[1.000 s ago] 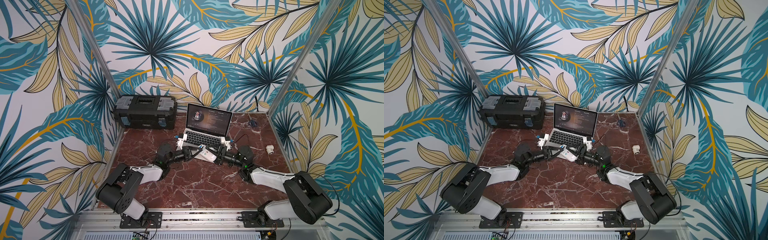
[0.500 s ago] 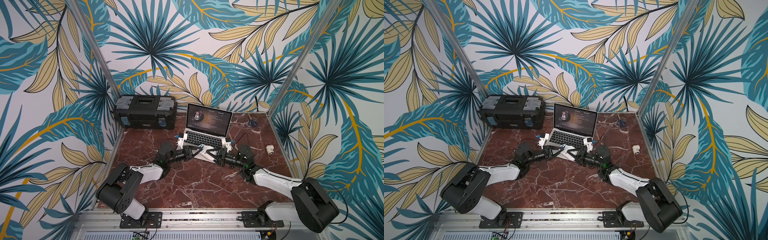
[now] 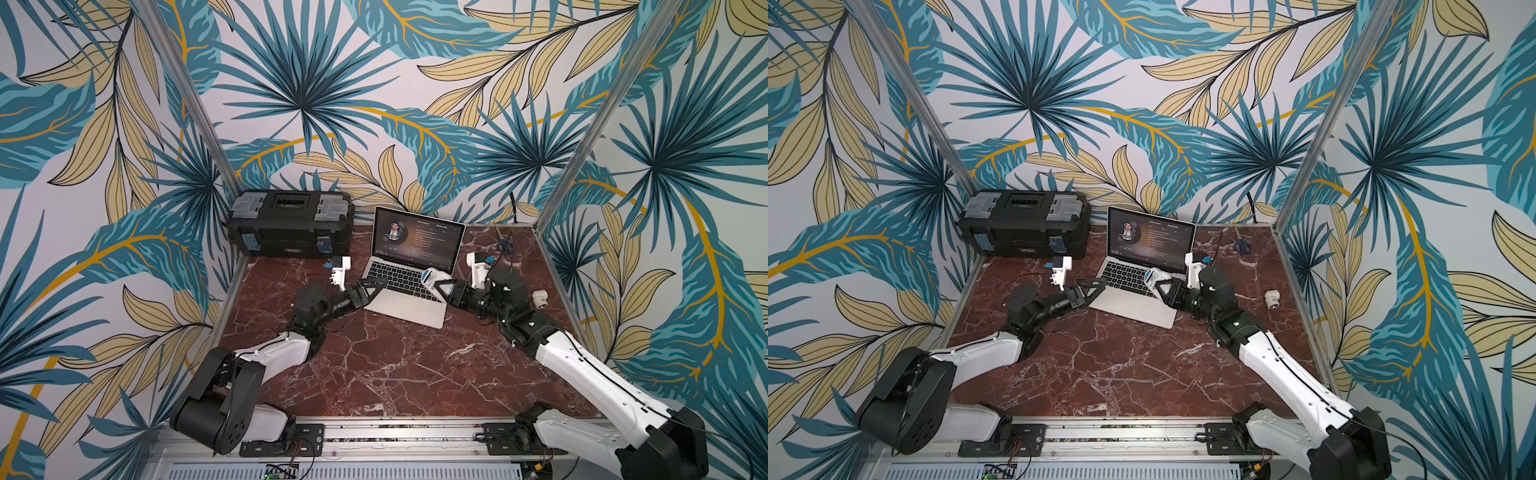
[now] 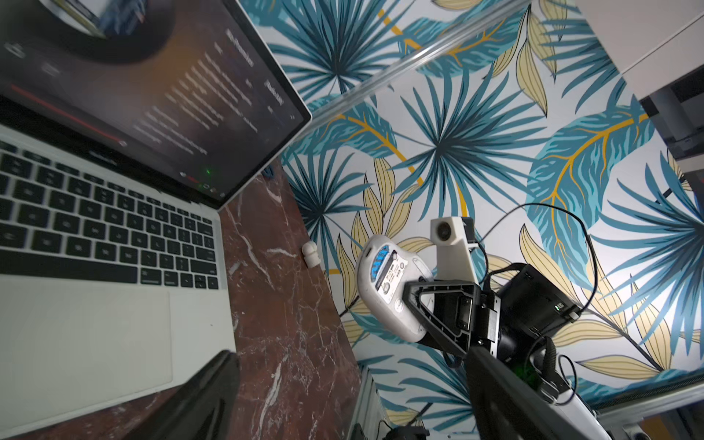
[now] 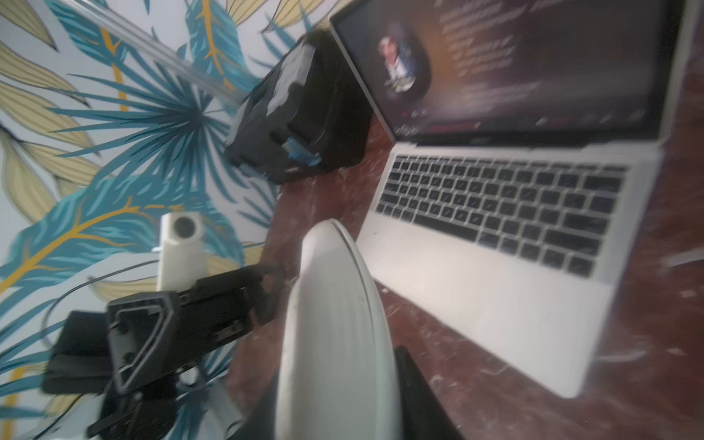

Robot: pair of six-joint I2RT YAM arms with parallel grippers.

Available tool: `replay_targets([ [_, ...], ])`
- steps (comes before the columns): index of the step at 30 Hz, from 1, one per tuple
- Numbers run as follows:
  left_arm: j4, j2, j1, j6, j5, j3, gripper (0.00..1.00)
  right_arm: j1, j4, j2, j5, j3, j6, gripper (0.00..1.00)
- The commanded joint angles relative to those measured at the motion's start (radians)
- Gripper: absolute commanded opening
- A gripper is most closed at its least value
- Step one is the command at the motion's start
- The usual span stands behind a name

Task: Remove the wireless mouse receiver from the laptop
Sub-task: Place the mouse at the center of the board.

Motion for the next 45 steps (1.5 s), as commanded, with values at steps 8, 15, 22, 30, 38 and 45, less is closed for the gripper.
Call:
replay_targets([
  [8,-0.398,-0.212,0.094,0.426,-0.198,-0.053,0.99,0.114,-0.370,0.356,1.170,0.147,-0.801,0.00],
  [15,-0.431,-0.330,0.101,0.525,-0.337,-0.134,1.00,0.117,-0.083,0.558,1.268,0.073,-1.048,0.00],
  [22,-0.433,-0.391,0.104,0.527,-0.407,-0.220,1.00,0.144,0.115,0.721,1.220,0.013,-1.127,0.00],
  [30,-0.415,-0.402,0.104,0.523,-0.442,-0.249,1.00,0.154,0.210,0.840,1.209,0.016,-1.129,0.01],
  [38,-0.428,-0.390,0.104,0.523,-0.457,-0.238,1.00,0.157,0.180,0.870,1.193,0.008,-1.102,0.56],
  [45,-0.458,-0.387,0.104,0.526,-0.471,-0.227,1.00,0.193,0.121,0.837,1.148,0.007,-1.069,0.67],
])
